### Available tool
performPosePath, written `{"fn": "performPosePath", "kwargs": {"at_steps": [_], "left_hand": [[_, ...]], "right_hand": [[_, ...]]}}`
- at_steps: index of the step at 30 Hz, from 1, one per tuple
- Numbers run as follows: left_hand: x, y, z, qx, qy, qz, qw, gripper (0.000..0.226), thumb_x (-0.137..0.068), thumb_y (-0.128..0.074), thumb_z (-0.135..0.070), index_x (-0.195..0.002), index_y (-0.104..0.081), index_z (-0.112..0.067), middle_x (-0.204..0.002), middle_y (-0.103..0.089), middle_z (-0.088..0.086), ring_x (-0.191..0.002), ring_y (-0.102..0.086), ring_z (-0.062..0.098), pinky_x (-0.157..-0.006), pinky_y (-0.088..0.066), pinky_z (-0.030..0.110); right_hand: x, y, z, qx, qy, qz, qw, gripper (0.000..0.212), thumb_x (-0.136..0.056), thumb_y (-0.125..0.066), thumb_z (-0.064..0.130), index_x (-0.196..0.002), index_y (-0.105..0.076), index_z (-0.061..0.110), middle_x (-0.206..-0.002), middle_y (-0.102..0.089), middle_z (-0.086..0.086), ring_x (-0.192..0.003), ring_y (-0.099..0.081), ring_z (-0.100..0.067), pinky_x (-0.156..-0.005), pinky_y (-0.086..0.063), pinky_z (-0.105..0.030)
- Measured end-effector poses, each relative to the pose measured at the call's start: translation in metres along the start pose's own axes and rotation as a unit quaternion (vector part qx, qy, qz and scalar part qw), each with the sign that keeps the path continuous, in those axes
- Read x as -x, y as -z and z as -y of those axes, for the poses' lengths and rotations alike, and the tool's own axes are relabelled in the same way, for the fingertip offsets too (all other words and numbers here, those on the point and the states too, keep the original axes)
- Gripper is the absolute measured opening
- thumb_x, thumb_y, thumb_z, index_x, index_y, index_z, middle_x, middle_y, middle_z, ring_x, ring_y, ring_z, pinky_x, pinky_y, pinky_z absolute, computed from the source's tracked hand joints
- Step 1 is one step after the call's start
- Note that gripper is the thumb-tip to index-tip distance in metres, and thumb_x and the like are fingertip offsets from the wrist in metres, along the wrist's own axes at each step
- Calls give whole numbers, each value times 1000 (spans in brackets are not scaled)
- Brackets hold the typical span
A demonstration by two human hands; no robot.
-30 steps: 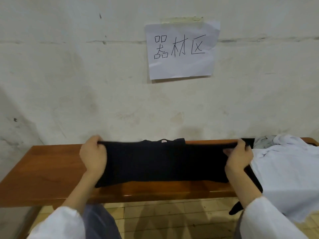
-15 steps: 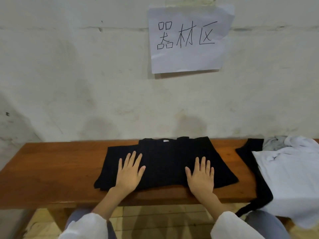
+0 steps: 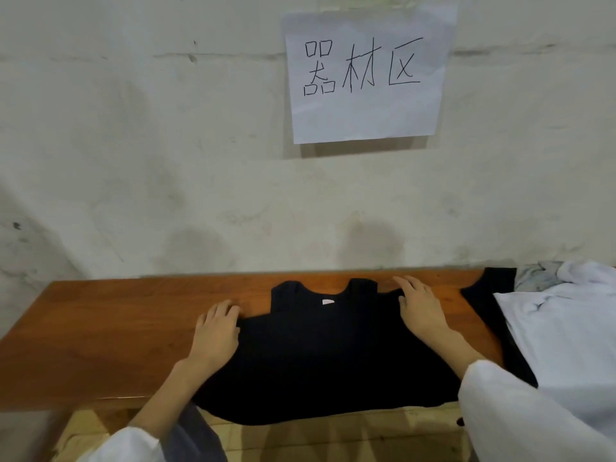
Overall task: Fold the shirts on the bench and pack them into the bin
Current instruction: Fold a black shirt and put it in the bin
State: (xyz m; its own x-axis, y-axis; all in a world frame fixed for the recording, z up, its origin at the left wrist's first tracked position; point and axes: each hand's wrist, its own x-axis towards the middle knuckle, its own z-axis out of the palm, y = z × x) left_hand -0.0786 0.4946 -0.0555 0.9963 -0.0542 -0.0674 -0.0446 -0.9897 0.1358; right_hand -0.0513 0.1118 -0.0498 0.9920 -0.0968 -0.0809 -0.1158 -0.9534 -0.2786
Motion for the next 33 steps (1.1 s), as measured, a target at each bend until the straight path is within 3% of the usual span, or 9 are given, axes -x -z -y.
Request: {"fn": "performPosePath", "kwargs": {"at_steps": [4,8,10,13,18,23,25,28,33], "left_hand": [[2,-2,1,66,-34,-20,997,9,-95,-50,-13,-101,-49,-20,-120,-50,-1,-120,-46,23,-90,-34,30],[24,13,-4,181,-24,-126,975,17,-92,-50,-9,-90,-42,-23,-77,-50,-8,-71,-53,16,-60,-32,29],[40,22,-8,219,-43,-214,951,4,-88,-46,-17,-88,-47,-21,-74,-51,-9,-66,-51,11,-59,-34,24],[61,39,-16,237,-70,-329,911,24,-83,-39,-23,-83,-56,-6,-75,-51,-4,-66,-48,9,-60,-33,18],[52,71,-23,237,-71,-388,888,29,-83,-39,-20,-82,-57,3,-72,-57,13,-68,-50,17,-63,-37,25],[-9,81,-32,162,-25,-302,939,23,-89,-50,-8,-109,-59,2,-97,-64,17,-88,-59,35,-81,-44,45],[-32,65,-34,101,-12,-249,963,31,-86,-57,-2,-117,-56,-2,-108,-61,17,-99,-57,36,-90,-41,47],[-44,25,-39,54,-37,-177,982,34,-85,-58,-8,-118,-57,-2,-122,-55,20,-114,-52,41,-97,-40,53],[-32,-27,-64,38,-141,-3,989,78,-89,1,-64,-148,-29,-23,-158,-14,-4,-147,-4,16,-116,3,35]], "right_hand": [[-17,-15,-10,24,27,-4,999,27,-99,-46,24,-124,-50,17,-130,-47,-3,-121,-43,-24,-94,-41,-33],[18,-26,-3,-78,9,-197,977,11,-96,-51,16,-103,-58,11,-101,-59,-5,-101,-56,-27,-93,-42,-41],[46,-22,2,-152,-14,-298,942,10,-94,-53,11,-100,-60,5,-94,-61,-9,-93,-57,-30,-89,-44,-45],[86,-8,8,-227,-25,-385,894,25,-93,-42,20,-98,-57,0,-90,-59,-14,-88,-49,-23,-83,-37,-36],[85,35,12,-250,-47,-398,881,24,-93,-43,18,-101,-57,1,-93,-54,-11,-89,-46,-26,-80,-34,-37],[27,45,23,-157,-36,-377,912,10,-89,-58,3,-98,-62,-2,-88,-62,-20,-84,-57,-40,-80,-39,-41],[10,30,24,-115,-68,-318,939,26,-90,-60,7,-115,-57,-1,-110,-60,-22,-107,-54,-43,-98,-36,-52],[15,3,42,-99,-115,-200,968,51,-96,-50,19,-142,-35,5,-152,-27,-18,-144,-15,-35,-116,-9,-51],[58,-48,84,-71,-81,-37,993,70,-99,-24,51,-152,-3,12,-159,6,-11,-146,11,-26,-117,4,-44]]}}
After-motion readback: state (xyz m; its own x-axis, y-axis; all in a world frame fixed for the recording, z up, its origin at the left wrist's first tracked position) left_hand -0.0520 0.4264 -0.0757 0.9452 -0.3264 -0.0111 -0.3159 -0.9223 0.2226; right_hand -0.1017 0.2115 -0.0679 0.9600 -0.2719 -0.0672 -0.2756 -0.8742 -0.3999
